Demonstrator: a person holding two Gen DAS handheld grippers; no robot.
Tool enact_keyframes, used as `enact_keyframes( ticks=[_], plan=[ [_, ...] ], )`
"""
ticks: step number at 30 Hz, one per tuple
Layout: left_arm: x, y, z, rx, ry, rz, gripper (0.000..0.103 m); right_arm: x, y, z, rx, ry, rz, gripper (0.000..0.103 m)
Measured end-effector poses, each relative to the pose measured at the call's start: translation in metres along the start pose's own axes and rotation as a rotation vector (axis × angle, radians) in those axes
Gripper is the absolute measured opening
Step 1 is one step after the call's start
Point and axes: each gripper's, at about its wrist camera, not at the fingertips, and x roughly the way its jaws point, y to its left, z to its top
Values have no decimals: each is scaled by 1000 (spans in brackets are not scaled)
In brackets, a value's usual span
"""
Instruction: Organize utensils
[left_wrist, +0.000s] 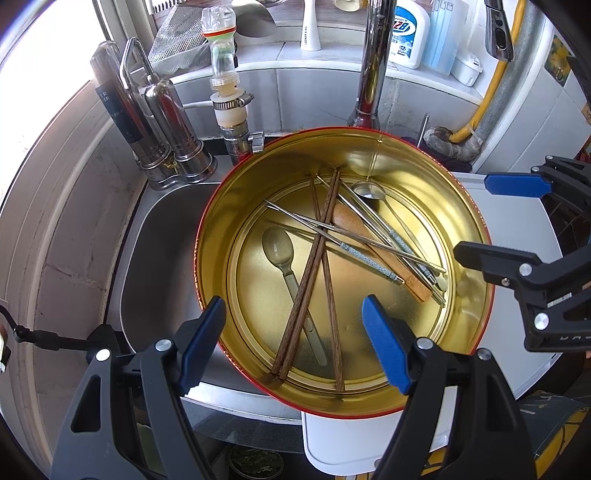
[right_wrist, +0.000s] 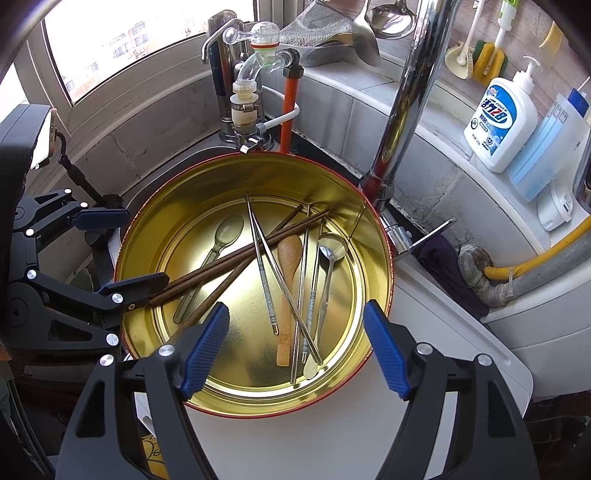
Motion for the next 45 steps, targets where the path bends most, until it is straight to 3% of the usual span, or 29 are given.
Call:
enact_keyframes(
  ticks=[3, 26, 39, 45],
  plan=[
    [0, 0, 0, -6, -5, -2, 75, -1, 0, 0, -3, -13, -2, 89],
    [2, 3, -2, -20, -18, -23, 75, 0, 1, -3, -2, -18, 26, 91],
    [0, -8, -5, 64, -111, 117, 75, -2, 2, -5, 5, -25, 40, 91],
    [4, -5, -6, 43, -113, 118, 82, -3, 1, -8, 23, -24, 48, 91]
  ],
)
